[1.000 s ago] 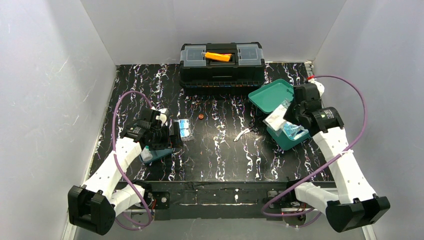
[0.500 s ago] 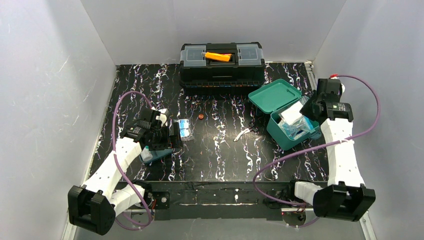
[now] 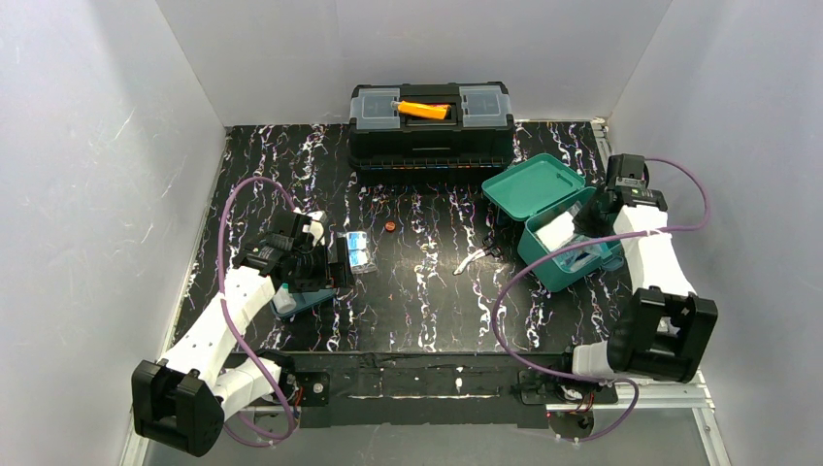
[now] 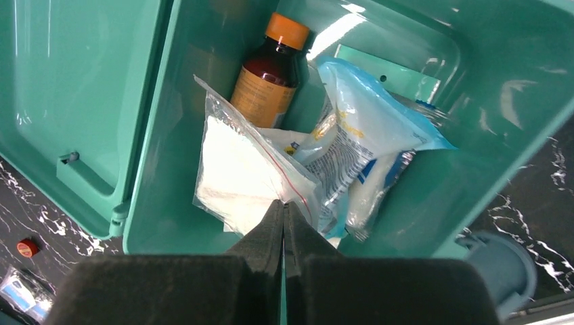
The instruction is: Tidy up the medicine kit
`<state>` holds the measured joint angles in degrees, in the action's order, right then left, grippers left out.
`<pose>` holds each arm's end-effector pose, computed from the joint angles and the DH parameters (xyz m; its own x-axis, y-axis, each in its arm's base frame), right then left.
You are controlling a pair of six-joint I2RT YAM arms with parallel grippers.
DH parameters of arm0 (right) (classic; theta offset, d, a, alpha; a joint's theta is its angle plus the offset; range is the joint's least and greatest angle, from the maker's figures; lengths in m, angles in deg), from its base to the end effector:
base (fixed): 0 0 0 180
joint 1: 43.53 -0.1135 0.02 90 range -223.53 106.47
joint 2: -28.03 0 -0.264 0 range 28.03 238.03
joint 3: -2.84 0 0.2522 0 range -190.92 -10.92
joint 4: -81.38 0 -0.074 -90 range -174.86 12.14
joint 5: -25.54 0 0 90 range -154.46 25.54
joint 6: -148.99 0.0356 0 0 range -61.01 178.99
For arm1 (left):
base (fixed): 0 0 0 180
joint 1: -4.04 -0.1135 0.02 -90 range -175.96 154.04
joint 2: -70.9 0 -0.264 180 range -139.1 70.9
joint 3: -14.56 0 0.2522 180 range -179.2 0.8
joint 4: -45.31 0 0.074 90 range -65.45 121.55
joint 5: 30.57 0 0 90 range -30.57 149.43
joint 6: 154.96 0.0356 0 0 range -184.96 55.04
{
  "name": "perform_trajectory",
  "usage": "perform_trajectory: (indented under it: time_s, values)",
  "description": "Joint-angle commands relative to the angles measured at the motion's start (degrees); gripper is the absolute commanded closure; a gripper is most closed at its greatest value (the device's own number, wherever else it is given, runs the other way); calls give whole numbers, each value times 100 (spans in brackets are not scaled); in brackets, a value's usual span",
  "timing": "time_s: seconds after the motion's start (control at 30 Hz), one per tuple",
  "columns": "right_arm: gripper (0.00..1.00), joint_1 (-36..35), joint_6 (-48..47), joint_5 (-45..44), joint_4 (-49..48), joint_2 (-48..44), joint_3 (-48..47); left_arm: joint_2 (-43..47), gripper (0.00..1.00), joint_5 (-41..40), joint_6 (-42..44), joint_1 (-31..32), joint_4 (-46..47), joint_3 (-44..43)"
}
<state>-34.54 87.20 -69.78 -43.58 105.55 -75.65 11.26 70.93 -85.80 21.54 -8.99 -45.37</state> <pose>0.2754 -0.0469 0.2869 -0.6058 0.5724 -0.5526 0.5625 0.7993 0.2112 0.1912 -0.0677 0.2545 -0.8658 -0.0926 -0.4918 0.1053 0.9271 -0.3598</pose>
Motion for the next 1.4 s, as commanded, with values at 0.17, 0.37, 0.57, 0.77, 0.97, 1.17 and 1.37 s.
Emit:
perform_trajectory:
  time_s: [0.17,0.37,0.57,0.77,0.97,1.17,1.37]
  values:
    - [99,41,130,119,-557,680,57,43,2,-96,-8,28,-122,-116]
    - [82,41,124,6,-563,866,-40,12,2,-96,-8,27,-133,-120]
    - [55,48,45,-272,-241,750,-385,-27,2,-89,-1,24,-139,-129]
    - [49,34,-45,-225,21,343,-759,-55,2,-87,0,28,-139,-138]
    - [41,-4,-255,52,291,-82,-1133,-95,2,-64,6,21,-144,-141]
    - [36,-508,-550,328,337,-509,-1285,-107,2,-95,1,20,-148,-146]
    - [30,-1769,-804,-250,525,-670,-1596,-118,2,-121,0,29,-154,-153]
